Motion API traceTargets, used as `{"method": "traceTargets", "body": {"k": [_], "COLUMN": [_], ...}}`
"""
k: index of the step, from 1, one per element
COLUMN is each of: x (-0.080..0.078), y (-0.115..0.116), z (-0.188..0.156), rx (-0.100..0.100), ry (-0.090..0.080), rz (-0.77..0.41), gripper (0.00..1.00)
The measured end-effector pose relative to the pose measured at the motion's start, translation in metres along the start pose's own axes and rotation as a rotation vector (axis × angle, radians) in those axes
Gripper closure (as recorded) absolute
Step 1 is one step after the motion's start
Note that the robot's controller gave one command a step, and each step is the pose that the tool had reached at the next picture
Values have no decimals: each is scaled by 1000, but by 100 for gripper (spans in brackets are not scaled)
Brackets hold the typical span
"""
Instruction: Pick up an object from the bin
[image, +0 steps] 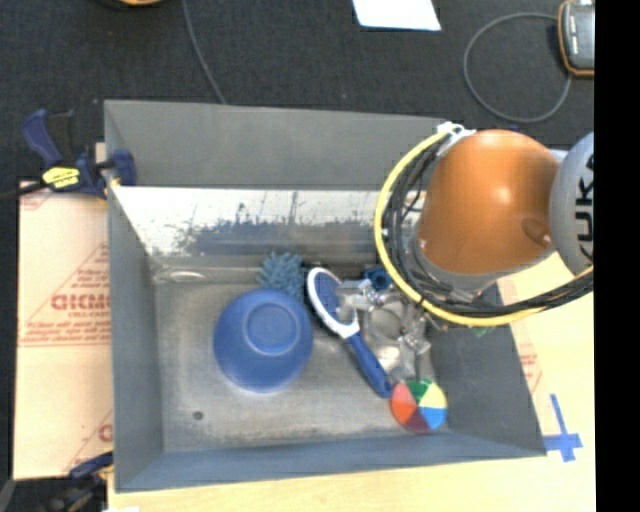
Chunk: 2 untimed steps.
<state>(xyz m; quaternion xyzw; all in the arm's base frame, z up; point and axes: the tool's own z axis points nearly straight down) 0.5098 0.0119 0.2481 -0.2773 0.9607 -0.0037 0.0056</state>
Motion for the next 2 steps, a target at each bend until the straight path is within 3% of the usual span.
{"method": "traceTargets", "body": {"k": [1, 2], "x": [-4, 3], "y": [14, 7], "z": [7, 27], "rx": [-2, 1], "ry": [-1, -4], "rz": [-93, 98], "gripper": [0, 0]}}
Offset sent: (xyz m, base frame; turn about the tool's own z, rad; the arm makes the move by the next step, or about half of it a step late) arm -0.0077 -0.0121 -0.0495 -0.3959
